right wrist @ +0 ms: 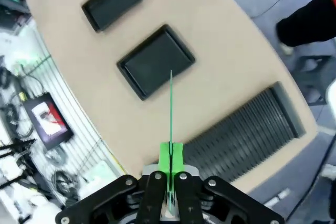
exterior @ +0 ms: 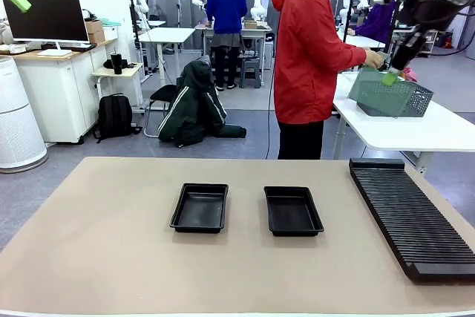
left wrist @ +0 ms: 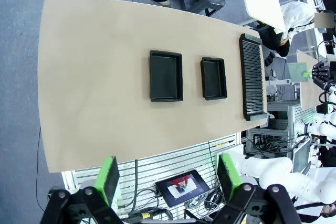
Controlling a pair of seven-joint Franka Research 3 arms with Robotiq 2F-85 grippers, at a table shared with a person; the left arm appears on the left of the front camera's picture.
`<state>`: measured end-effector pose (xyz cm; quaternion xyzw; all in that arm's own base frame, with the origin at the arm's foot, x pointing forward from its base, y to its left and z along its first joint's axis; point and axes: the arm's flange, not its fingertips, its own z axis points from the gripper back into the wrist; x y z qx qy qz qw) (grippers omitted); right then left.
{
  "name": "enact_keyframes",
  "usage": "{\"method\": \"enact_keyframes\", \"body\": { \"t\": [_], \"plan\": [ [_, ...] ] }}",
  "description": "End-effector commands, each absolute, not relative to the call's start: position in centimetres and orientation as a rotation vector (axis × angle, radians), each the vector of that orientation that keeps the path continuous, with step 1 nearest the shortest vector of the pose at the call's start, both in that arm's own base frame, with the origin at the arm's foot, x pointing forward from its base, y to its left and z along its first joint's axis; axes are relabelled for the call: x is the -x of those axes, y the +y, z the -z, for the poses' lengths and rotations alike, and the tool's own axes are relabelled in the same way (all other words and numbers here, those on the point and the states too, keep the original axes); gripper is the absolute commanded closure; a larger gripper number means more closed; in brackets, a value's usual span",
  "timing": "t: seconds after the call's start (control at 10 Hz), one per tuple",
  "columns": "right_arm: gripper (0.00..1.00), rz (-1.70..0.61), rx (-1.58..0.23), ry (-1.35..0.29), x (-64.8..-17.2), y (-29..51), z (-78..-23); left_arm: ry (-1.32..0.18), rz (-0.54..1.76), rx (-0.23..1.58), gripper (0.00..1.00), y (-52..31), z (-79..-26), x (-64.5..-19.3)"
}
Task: Inspect and transfer BCBs to ESD trays.
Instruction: Pick up the Blank PCB from the PCB Rack and place it in the left ESD tray.
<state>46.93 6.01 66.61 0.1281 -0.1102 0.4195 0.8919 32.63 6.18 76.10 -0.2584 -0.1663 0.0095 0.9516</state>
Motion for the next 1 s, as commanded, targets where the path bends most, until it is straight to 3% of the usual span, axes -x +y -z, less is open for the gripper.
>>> {"method": "enact_keyframes", "body": {
  "t": [0.0, 0.9],
  "plan": [
    [0.98, -0.763, -0.343, -0.258, -46.0, 7.8, -64.1, -0.338, -0.020, 0.526, 0.00, 6.2, -76.0, -32.5],
    [0.98, -0.339, -0.798, -0.311, -42.1, 15.6, -46.3, -0.338, -0.020, 0.526, 0.00, 6.2, -76.0, -32.5]
  ]
}}
